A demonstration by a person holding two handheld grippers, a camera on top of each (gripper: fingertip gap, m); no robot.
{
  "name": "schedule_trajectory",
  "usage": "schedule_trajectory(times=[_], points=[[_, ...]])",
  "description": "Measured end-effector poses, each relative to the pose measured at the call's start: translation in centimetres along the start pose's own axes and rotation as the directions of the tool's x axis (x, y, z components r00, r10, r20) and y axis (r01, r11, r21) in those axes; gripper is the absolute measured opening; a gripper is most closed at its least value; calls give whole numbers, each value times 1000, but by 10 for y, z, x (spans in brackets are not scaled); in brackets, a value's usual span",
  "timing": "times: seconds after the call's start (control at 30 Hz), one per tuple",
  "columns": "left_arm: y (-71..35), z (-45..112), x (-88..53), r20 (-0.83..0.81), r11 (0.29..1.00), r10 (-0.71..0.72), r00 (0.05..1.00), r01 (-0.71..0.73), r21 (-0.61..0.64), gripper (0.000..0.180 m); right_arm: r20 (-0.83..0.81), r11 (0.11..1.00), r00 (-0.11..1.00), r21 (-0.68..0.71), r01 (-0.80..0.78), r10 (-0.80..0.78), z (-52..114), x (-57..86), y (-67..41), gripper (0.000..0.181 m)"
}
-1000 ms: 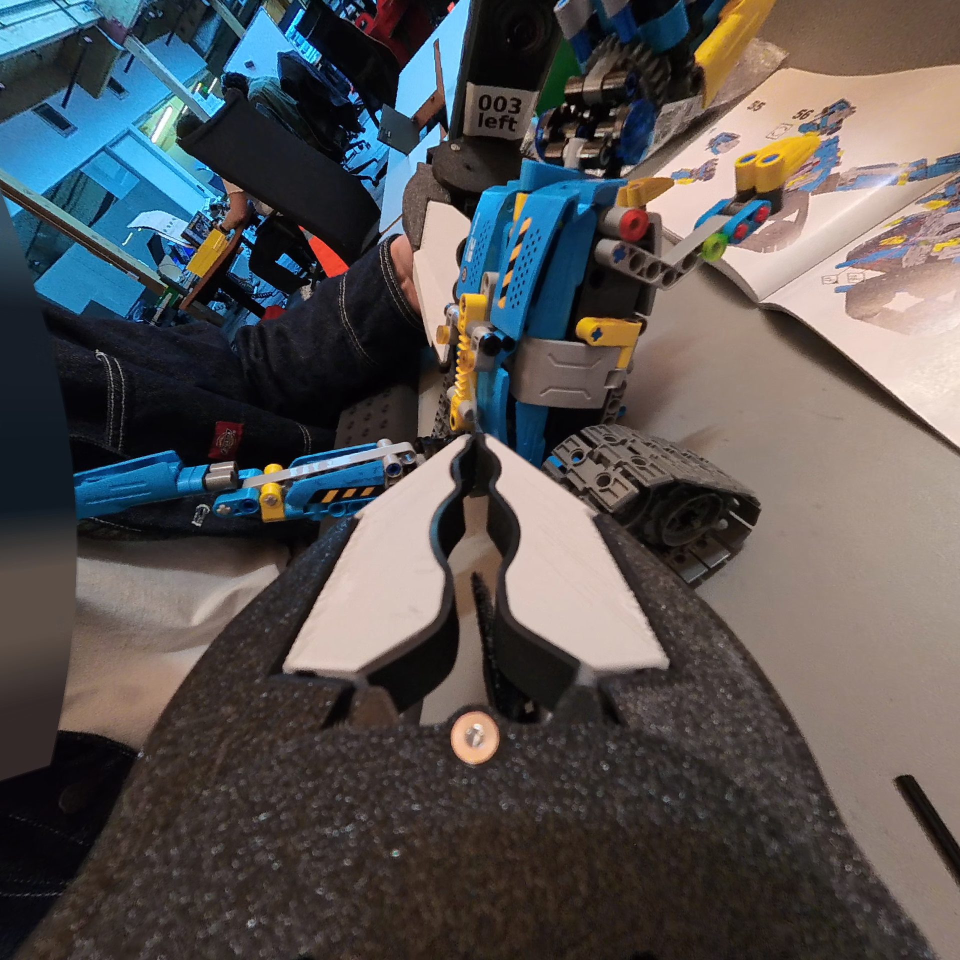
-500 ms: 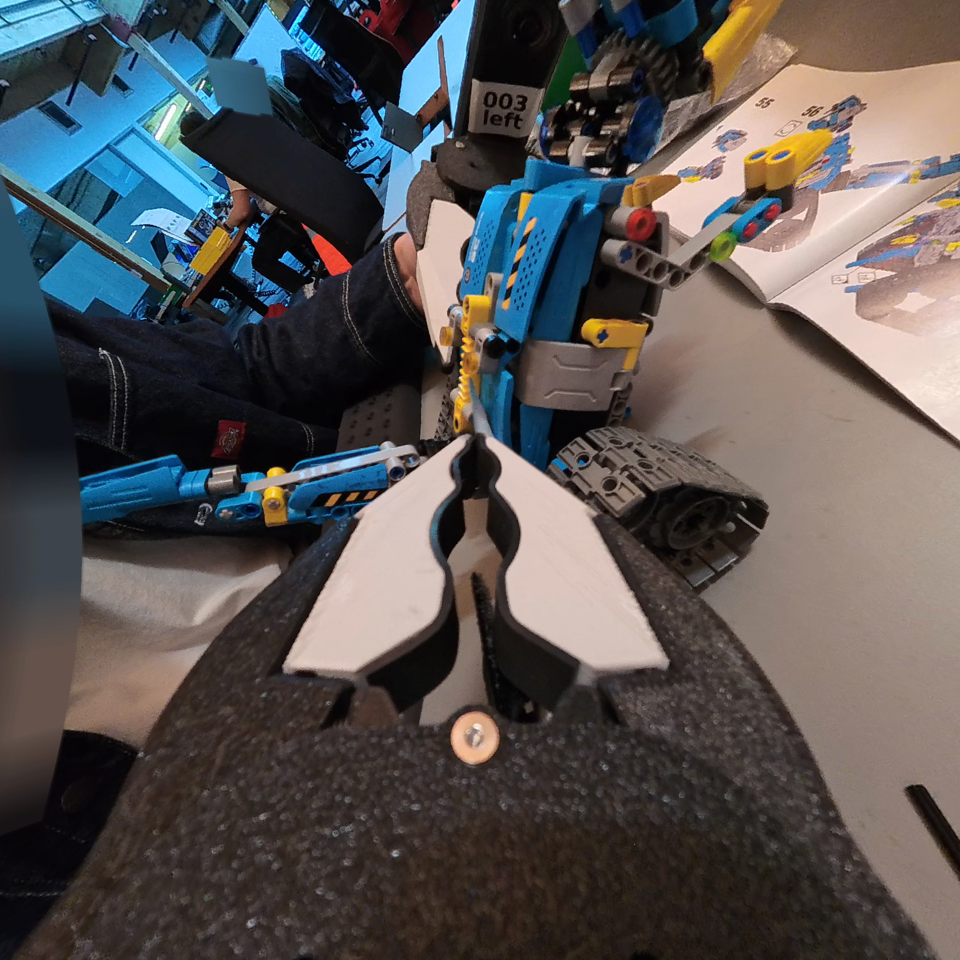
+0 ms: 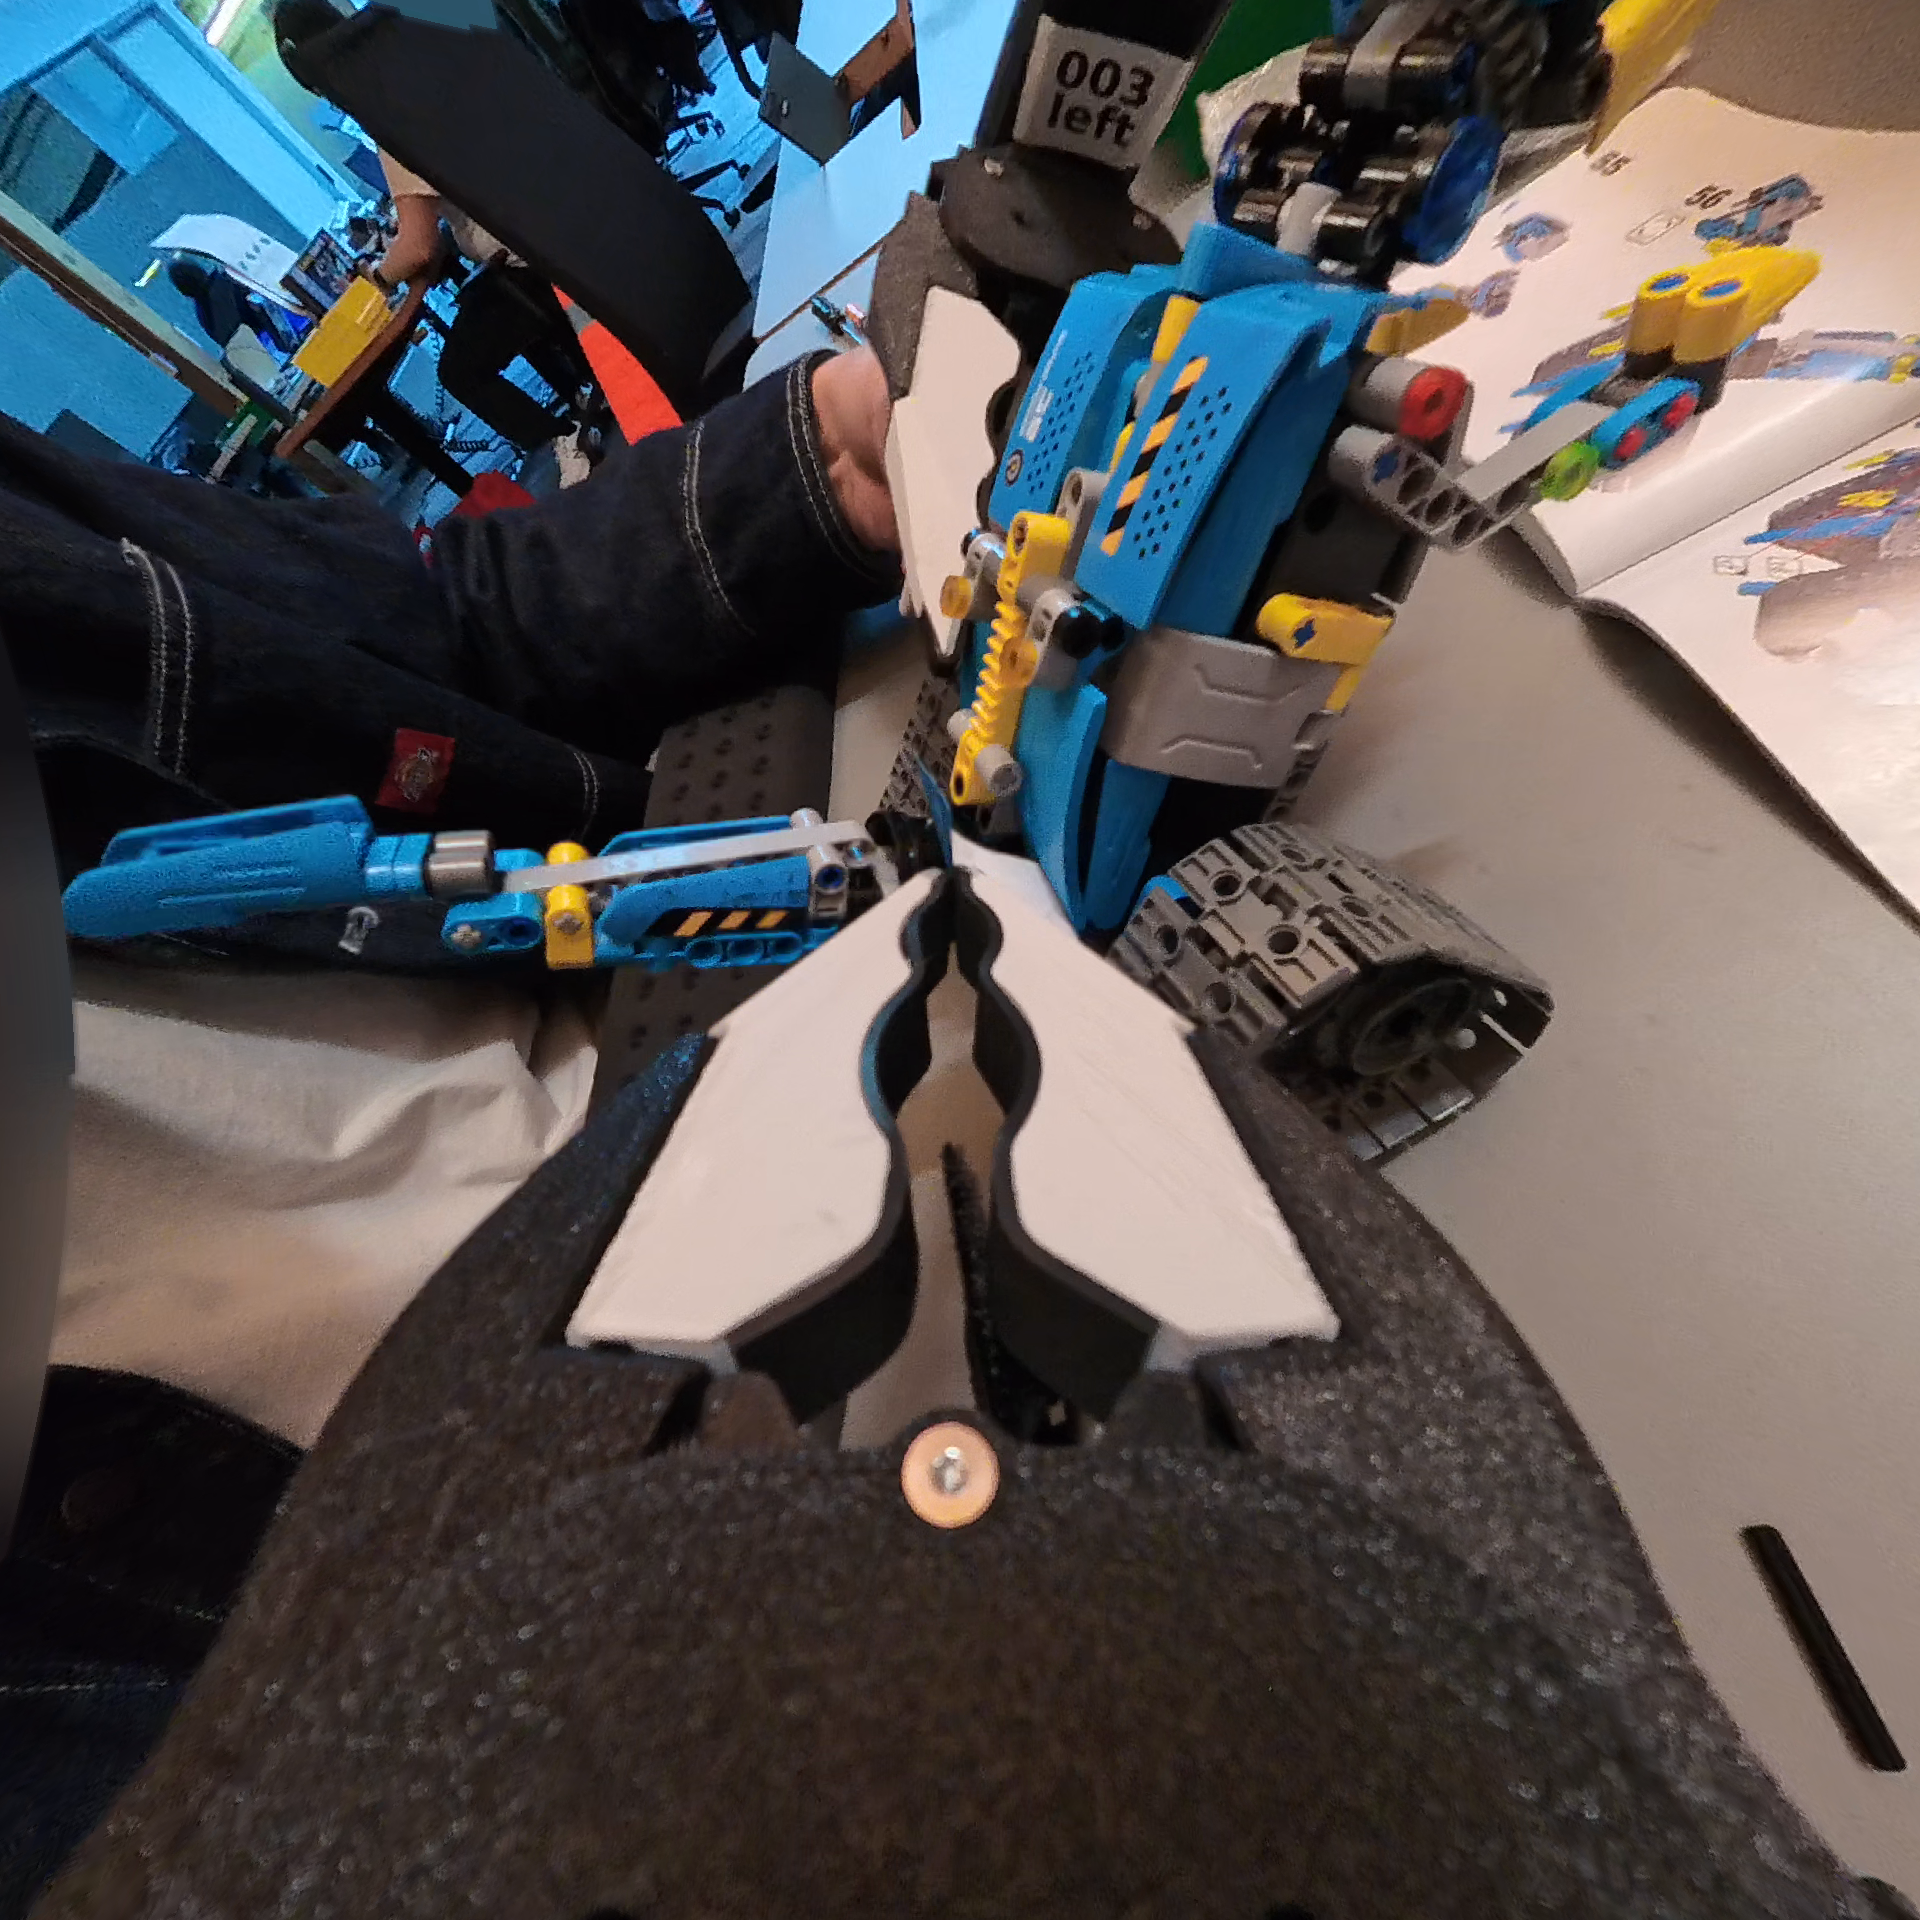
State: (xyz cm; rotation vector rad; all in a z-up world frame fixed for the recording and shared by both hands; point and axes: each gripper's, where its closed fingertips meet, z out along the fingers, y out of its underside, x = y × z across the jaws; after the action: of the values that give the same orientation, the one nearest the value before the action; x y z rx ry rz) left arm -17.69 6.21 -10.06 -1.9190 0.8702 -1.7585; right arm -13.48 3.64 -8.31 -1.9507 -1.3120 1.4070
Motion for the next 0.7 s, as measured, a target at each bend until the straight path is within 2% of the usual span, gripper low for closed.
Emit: schedule_trajectory(times=[0.13,0.23,0.3,0.5,0.63,0.7], points=[[0,0,0,-3,1000,-1,1000,1,1,58,34,1000,999,6,0,0,-2,-2,1,0],[0,-1,0,-9,1000,-4,1000,4,6,58,176,992,984,121,-34,12,-16,-22,-17,0],[-1,-2,0,-15,1000,-8,1000,8,12,58,129,989,992,146,-29,10,-23,-14,-20,0],[-1,-2,0,-13,1000,-5,1000,5,10,58,195,917,980,382,-118,45,-29,-5,-46,0],[-2,-4,-1,-26,999,-25,999,25,28,58,185,856,983,507,-99,4,-21,-8,-48,0],[-3,-5,-1,-34,999,-35,999,36,36,58,131,838,991,538,-92,25,-18,0,-48,0]])
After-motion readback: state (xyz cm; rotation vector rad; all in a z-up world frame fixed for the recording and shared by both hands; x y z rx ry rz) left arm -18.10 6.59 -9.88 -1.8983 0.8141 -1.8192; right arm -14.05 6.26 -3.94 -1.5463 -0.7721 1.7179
